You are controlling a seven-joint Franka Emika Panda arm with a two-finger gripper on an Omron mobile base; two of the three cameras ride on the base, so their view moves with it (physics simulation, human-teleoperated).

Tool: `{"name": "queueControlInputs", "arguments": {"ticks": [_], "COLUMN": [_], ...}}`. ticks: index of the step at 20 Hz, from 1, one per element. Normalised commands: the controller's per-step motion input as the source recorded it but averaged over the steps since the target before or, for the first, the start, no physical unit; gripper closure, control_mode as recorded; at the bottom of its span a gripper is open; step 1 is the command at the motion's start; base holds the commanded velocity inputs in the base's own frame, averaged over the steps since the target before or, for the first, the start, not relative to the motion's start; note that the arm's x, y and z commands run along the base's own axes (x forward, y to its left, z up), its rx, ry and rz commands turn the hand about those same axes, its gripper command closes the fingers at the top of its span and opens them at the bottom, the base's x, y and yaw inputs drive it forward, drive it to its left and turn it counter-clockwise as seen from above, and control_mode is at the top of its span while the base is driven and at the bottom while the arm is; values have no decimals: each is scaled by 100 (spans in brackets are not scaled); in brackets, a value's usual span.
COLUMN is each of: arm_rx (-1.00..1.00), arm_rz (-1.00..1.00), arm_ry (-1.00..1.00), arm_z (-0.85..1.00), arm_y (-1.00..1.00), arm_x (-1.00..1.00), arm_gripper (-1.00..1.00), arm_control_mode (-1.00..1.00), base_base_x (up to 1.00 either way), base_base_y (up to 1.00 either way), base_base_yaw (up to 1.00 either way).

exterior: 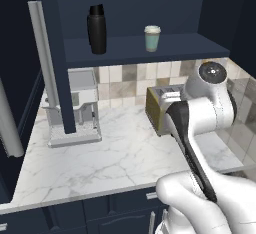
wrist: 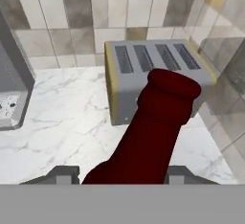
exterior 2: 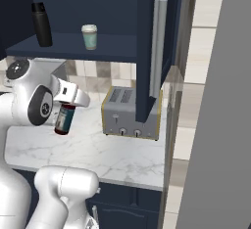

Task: Sort all alcoholic drinks to one cabinet, and non-alcoholic drinks to the other.

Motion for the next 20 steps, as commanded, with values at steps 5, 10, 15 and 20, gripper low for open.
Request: {"name": "queueControlInputs", "arguments": {"ticks": [5, 10, 15, 20], "arm_rx": [4, 1, 0, 1], "arm_rz": [21, 19, 16, 8], "arm_ry": [13, 12, 4, 0], "arm_z": [22, 20, 32, 26], "arm_y": [0, 3, 1, 0], "arm_x": [-37, -39, -43, -24], "arm_gripper": [100, 100, 100, 100], "arm_control_mode": [-100, -100, -100, -100], "base_base_x": [0, 0, 0, 0], "base_base_y": [0, 0, 0, 0], "base_base_yaw": [0, 0, 0, 0]}}
